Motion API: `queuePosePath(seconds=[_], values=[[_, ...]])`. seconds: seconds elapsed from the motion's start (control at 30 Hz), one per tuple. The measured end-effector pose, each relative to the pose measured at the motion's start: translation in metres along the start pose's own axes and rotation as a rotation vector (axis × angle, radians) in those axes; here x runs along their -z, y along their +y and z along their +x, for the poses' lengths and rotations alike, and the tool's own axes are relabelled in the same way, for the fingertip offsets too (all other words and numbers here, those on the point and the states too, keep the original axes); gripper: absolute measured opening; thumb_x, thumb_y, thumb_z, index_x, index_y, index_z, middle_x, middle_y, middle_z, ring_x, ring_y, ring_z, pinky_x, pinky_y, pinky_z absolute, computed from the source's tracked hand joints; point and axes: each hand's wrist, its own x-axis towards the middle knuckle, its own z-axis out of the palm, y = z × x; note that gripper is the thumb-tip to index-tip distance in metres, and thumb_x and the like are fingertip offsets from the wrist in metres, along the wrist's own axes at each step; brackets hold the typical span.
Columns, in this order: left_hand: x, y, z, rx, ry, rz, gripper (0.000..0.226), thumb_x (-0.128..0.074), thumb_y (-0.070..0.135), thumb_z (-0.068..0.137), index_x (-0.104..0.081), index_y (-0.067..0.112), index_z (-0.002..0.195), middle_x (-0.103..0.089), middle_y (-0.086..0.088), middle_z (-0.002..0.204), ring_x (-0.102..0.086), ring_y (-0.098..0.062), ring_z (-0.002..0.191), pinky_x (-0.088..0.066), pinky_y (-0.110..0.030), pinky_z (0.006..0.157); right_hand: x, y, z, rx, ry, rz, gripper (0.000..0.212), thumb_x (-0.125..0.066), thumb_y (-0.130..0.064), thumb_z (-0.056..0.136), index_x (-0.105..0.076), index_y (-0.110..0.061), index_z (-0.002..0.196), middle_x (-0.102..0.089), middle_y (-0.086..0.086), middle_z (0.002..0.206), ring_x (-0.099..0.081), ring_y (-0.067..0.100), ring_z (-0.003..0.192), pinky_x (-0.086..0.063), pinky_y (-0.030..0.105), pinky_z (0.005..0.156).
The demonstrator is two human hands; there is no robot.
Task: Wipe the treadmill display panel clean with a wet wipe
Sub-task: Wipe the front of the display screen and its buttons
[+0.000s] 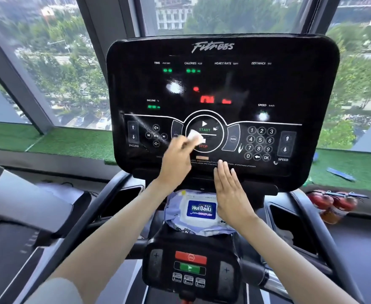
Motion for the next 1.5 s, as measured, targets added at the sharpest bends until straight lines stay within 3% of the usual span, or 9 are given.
queuePosePath(seconds=[0.1,0.27,0.4,0.57,0.73,0.87,1.03,1.17,1.5], values=[[0.001,-0.007,-0.001,-0.354,-0.194,0.097,0.049,-0.051,-0.009,0.076,-0.059,0.013,0.119,-0.049,-0.002,0.097,-0.046,-0.019,0.087,-0.052,-0.037,0.049,0.002,-0.001,0.001,-0.012,-0.007,0.012,0.074,-0.033,-0.004,0.063,-0.033,0.015,0.135,-0.025,0.033,0.145,-0.024,0.042,0.137,-0.03,0.051,0.109],[0.003,-0.007,0.02,0.307,0.207,-0.093,0.058,-0.049,-0.016,0.075,-0.06,0.013,0.124,-0.051,-0.006,0.091,-0.049,-0.02,0.083,-0.049,-0.029,0.068,0.003,-0.002,0.002,-0.028,-0.027,0.048,0.078,-0.045,-0.005,0.058,-0.036,0.015,0.133,-0.027,0.033,0.145,-0.026,0.041,0.136,-0.032,0.051,0.108],[-0.003,0.001,0.012,-0.386,-0.216,0.082,0.058,-0.056,-0.014,0.069,-0.058,0.015,0.12,-0.052,-0.002,0.101,-0.045,-0.019,0.094,-0.053,-0.037,0.049,0.003,0.0,0.001,-0.02,-0.023,0.039,0.076,-0.027,-0.003,0.058,-0.04,0.015,0.131,-0.029,0.033,0.143,-0.028,0.04,0.135,-0.034,0.05,0.106],[0.011,-0.011,0.046,0.252,0.184,-0.157,0.056,-0.048,-0.015,0.075,-0.06,0.011,0.123,-0.048,-0.004,0.088,-0.048,-0.02,0.082,-0.048,-0.026,0.072,0.005,-0.001,0.002,-0.044,-0.046,0.047,0.076,-0.047,-0.001,0.056,-0.041,0.014,0.13,-0.03,0.031,0.144,-0.029,0.04,0.135,-0.034,0.049,0.106],[-0.001,0.015,0.031,-0.328,-0.254,-0.034,0.054,-0.053,-0.013,0.073,-0.062,0.016,0.118,-0.055,-0.004,0.096,-0.045,-0.017,0.092,-0.053,-0.039,0.059,0.005,-0.001,0.001,-0.042,-0.052,0.033,0.076,-0.049,-0.002,0.056,-0.04,0.015,0.13,-0.027,0.032,0.145,-0.026,0.039,0.136,-0.021,0.047,0.108],[0.006,0.006,0.058,0.182,0.089,-0.192,0.05,-0.047,-0.011,0.079,-0.061,0.012,0.121,-0.053,-0.007,0.094,-0.051,-0.023,0.087,-0.05,-0.036,0.071,0.006,-0.001,0.001,-0.046,-0.049,0.019,0.078,-0.052,-0.004,0.055,-0.042,0.014,0.13,-0.029,0.031,0.144,-0.029,0.039,0.135,-0.023,0.046,0.112],[0.002,0.017,0.04,-0.366,-0.279,-0.011,0.058,-0.053,-0.013,0.07,-0.061,0.018,0.119,-0.052,-0.001,0.099,-0.042,-0.014,0.092,-0.049,-0.033,0.052,0.006,0.0,0.0,-0.031,-0.066,-0.002,0.078,-0.053,-0.004,0.056,-0.04,0.015,0.131,-0.025,0.032,0.145,-0.024,0.04,0.137,-0.014,0.047,0.108],[0.005,0.01,0.057,0.04,-0.006,-0.134,0.057,-0.049,-0.015,0.071,-0.063,0.017,0.116,-0.053,0.001,0.105,-0.046,-0.015,0.095,-0.052,-0.033,0.063,0.004,-0.001,0.001,-0.053,-0.062,0.043,0.08,-0.054,-0.001,0.053,-0.041,0.014,0.131,-0.026,0.031,0.146,-0.025,0.039,0.137,-0.013,0.044,0.109],[0.0,0.03,0.055,-0.049,-0.076,-0.15,0.06,-0.052,-0.019,0.066,-0.066,0.016,0.112,-0.059,-0.001,0.106,-0.043,-0.016,0.096,-0.053,-0.035,0.067,0.003,-0.001,0.0,-0.041,-0.06,0.022,0.08,-0.053,-0.006,0.057,-0.039,0.013,0.133,-0.023,0.03,0.147,-0.02,0.037,0.139,-0.013,0.044,0.109]])
